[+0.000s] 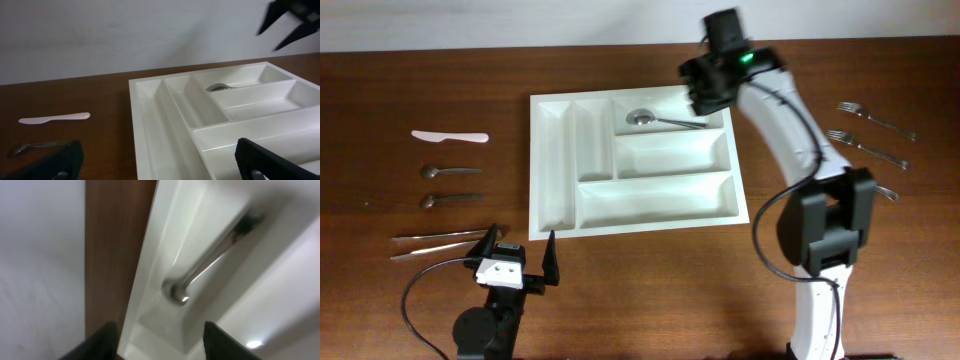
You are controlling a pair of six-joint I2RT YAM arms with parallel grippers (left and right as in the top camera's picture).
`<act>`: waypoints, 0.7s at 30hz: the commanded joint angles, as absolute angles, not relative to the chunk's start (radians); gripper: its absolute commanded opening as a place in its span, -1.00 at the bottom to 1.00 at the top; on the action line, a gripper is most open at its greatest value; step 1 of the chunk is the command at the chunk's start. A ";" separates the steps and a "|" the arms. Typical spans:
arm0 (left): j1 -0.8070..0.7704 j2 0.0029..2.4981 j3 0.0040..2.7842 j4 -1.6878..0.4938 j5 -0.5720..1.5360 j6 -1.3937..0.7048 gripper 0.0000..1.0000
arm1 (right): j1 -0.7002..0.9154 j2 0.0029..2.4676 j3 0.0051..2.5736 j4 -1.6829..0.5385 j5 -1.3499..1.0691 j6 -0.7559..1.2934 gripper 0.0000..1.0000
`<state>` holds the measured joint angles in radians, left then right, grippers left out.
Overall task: Pack container
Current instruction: 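Lower the spoon into the upper right compartment and release, then move the right gripper back over the remaining right spoon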
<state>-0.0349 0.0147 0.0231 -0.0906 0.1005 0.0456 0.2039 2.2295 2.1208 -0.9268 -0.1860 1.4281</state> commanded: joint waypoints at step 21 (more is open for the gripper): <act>-0.030 0.006 0.019 -0.094 0.097 0.054 0.98 | -0.435 2.232 2.198 -1.407 -0.071 1.306 0.97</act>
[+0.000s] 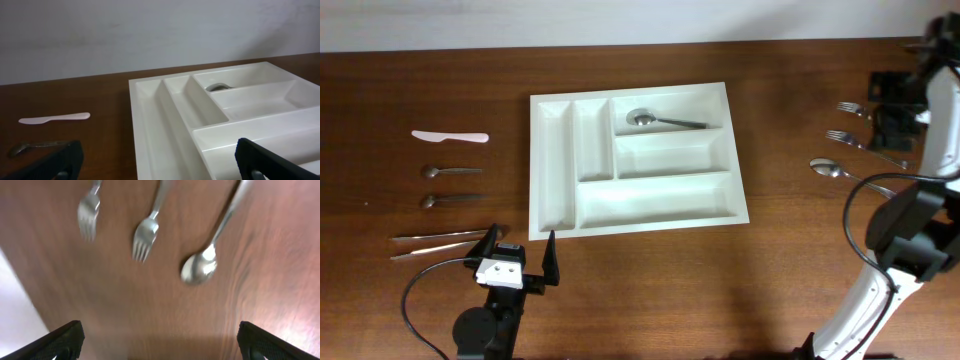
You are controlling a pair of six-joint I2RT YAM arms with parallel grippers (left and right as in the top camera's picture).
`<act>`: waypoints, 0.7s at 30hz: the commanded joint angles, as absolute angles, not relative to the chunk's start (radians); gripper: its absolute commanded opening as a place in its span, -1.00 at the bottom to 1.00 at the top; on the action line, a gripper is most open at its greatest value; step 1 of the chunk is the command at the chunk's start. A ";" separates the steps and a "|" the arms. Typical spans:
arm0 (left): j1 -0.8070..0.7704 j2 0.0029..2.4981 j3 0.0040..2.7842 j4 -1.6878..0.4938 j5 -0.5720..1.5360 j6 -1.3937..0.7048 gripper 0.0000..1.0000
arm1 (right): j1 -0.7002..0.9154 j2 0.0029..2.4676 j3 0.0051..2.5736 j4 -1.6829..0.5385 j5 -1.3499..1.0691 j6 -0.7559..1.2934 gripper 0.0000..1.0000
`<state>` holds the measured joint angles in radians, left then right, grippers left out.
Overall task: Pack container
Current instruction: 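Move the right gripper back over the remaining right spoon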
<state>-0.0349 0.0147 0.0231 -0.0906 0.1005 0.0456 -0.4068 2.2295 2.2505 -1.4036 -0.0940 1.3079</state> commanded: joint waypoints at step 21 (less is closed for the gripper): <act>-0.030 0.006 0.019 -0.094 0.097 0.054 0.98 | -0.446 2.233 1.915 -1.297 0.065 1.407 0.97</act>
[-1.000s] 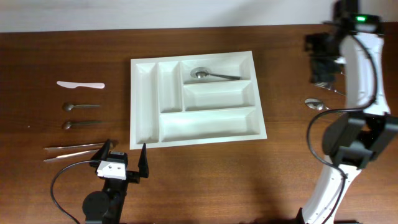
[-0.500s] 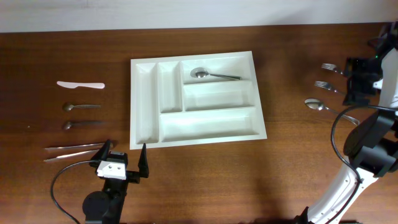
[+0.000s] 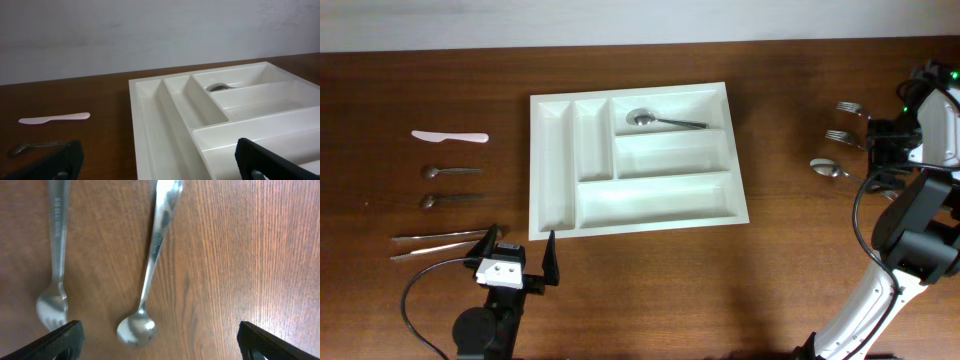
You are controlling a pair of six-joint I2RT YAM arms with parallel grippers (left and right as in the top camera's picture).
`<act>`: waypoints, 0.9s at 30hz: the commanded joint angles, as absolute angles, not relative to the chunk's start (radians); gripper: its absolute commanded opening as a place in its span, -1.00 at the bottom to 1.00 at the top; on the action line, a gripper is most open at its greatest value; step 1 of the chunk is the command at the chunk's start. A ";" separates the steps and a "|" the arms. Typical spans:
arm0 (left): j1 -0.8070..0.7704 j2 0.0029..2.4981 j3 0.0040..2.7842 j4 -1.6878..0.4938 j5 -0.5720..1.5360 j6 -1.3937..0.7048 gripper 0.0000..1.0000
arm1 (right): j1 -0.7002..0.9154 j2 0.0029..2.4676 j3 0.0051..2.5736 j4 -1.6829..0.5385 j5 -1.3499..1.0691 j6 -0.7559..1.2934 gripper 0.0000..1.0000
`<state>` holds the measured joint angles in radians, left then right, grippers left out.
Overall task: Pack container
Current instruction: 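Move the right gripper back over the remaining right spoon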
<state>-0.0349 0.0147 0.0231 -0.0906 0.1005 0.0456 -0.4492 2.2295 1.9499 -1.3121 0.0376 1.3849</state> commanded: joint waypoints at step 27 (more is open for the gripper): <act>-0.030 0.006 0.019 -0.094 0.097 0.054 0.98 | -0.445 2.297 1.838 -1.188 0.057 1.493 0.98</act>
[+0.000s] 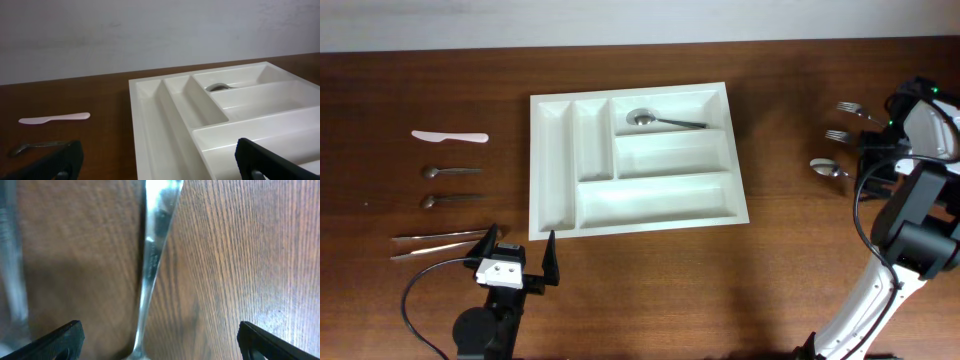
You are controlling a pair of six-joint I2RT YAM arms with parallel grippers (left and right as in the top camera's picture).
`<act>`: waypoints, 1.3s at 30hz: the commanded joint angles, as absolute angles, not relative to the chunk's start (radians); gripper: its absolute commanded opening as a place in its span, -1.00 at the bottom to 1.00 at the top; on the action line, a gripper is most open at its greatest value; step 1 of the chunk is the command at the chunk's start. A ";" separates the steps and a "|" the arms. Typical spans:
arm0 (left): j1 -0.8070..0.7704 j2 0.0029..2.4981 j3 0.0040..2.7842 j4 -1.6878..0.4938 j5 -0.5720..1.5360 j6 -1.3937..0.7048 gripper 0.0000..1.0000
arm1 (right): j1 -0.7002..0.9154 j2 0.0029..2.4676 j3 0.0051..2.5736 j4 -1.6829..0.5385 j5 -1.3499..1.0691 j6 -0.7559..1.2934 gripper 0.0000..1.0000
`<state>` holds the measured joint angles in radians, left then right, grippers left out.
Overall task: Pack container
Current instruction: 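Move the right gripper back over the remaining right spoon, then lower the right gripper and grasp the second spoon handle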
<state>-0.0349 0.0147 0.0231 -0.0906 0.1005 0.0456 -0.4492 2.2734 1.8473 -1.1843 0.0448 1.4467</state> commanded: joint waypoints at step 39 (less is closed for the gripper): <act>-0.030 0.006 0.019 -0.094 0.097 0.054 0.98 | -0.445 2.363 1.837 -1.140 0.047 1.528 0.65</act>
<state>-0.0349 0.0147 0.0231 -0.0906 0.1005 0.0456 -0.4492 2.3238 1.8477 -1.1320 0.0441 1.5185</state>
